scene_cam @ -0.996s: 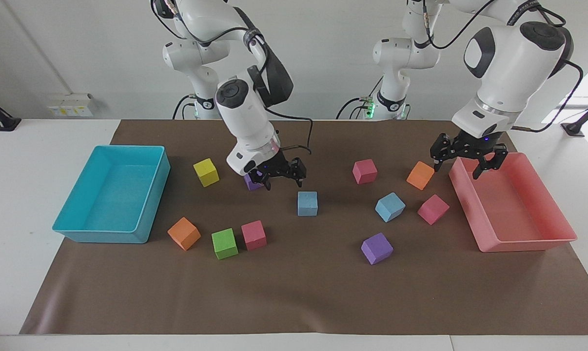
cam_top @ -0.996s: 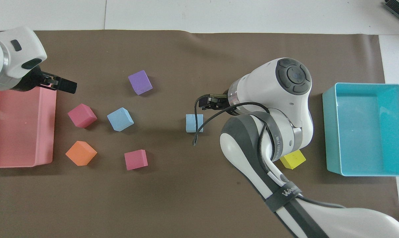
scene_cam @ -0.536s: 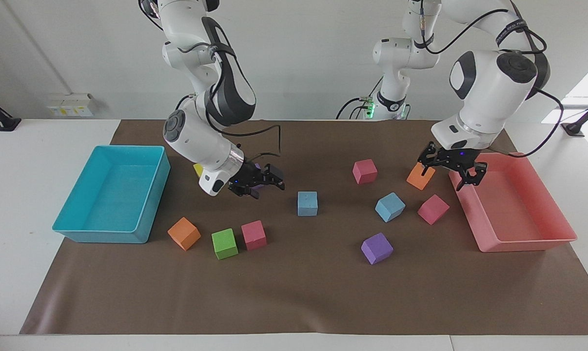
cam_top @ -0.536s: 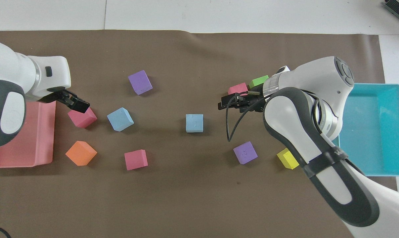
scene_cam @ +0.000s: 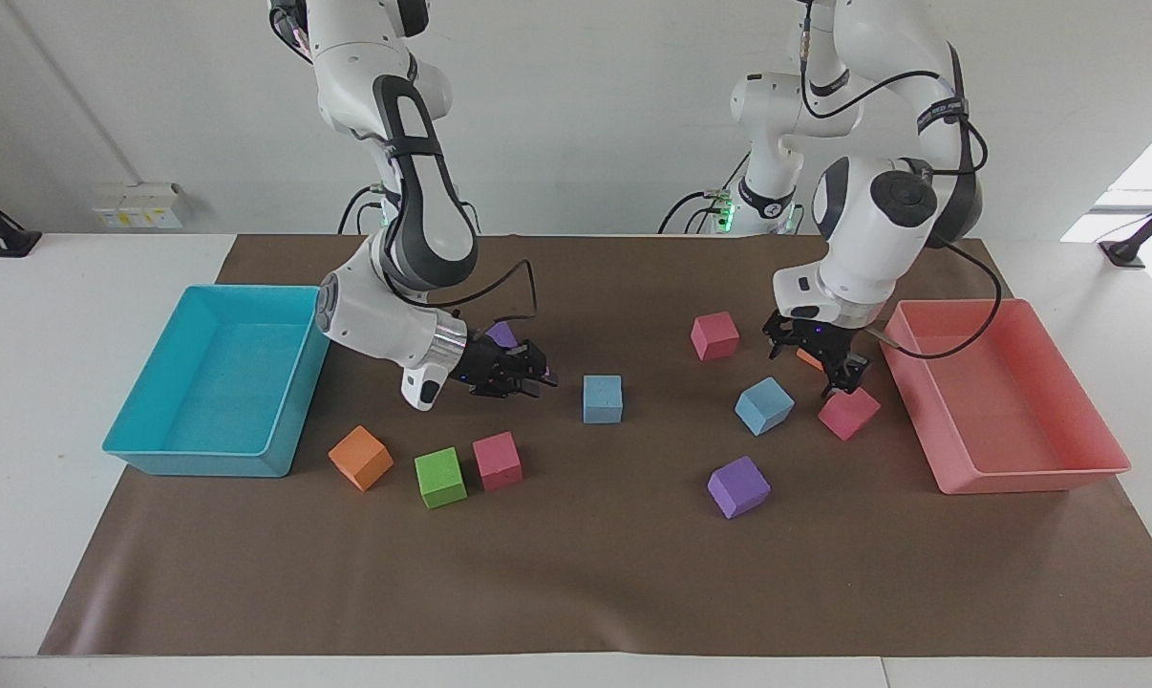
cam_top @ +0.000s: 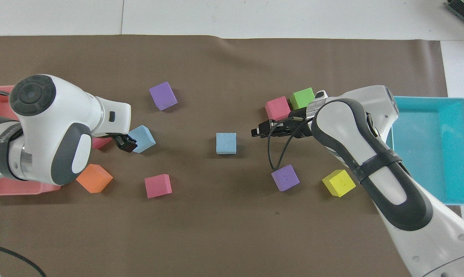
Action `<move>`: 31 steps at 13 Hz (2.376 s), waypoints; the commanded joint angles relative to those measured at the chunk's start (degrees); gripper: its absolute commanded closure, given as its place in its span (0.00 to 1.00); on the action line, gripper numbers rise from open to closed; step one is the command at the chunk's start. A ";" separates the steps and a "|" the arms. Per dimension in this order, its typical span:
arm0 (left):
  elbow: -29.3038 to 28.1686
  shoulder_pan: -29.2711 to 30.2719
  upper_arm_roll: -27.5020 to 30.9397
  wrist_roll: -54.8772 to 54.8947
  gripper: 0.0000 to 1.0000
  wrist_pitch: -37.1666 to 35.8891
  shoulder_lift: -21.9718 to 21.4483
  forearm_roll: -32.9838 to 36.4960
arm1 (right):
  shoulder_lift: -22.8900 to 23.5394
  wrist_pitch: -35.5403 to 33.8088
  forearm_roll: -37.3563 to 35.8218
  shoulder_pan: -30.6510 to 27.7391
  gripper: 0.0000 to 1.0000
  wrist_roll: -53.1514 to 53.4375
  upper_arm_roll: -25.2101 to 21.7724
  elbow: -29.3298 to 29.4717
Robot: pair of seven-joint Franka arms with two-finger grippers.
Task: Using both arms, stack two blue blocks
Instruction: 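Reach the left gripper to the other blue cube while the right gripper withdraws, then close the left gripper on the light blue cube and lift it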
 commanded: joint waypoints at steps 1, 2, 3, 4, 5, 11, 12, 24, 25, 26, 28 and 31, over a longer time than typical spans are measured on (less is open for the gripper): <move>-2.31 -1.05 1.17 0.89 0.00 4.51 1.25 0.61 | -0.18 0.52 3.57 -0.90 1.00 -1.98 0.65 -1.88; -2.40 -1.23 1.17 0.89 0.00 5.57 2.04 0.69 | -0.27 0.52 4.09 -0.99 1.00 -1.97 0.65 -2.40; -2.40 -1.92 1.25 0.89 0.00 5.84 2.48 0.69 | 0.00 0.69 4.19 -1.25 1.00 -2.23 0.65 -2.50; -2.40 -1.76 1.25 0.89 0.00 5.84 2.49 0.78 | 0.00 0.78 4.19 -0.47 1.00 -2.23 0.65 -2.50; -2.40 -1.41 1.25 0.97 0.00 6.36 2.66 0.87 | 0.00 0.78 4.19 -0.29 1.00 -2.06 0.65 -2.50; -4.68 -2.28 1.25 -3.07 0.00 10.32 5.12 1.04 | 2.28 1.57 6.56 0.16 1.00 -2.06 0.65 -3.02; -4.86 -2.37 1.25 -3.33 0.00 10.76 5.82 1.13 | 2.37 2.27 6.65 0.50 1.00 -2.32 0.65 -3.55; -5.56 -3.95 1.52 -9.04 1.00 8.83 6.53 2.89 | 2.46 3.25 6.82 1.47 1.00 -2.41 0.65 -4.08; -5.47 -3.87 1.52 -10.00 1.00 8.74 6.53 2.89 | 2.46 3.25 6.82 1.39 1.00 -2.41 0.65 -4.08; -5.21 -3.95 1.52 -11.06 1.00 8.48 6.62 2.89 | 2.37 3.25 6.82 1.39 1.00 -2.41 0.65 -4.08; -2.41 -4.04 1.52 -12.73 1.00 8.30 7.23 2.89 | 2.46 3.25 6.82 1.47 1.00 -2.41 0.65 -4.08; 0.15 -3.87 1.43 -14.49 1.00 4.19 6.80 2.89 | 2.37 3.33 6.82 1.47 1.00 -2.41 0.65 -4.08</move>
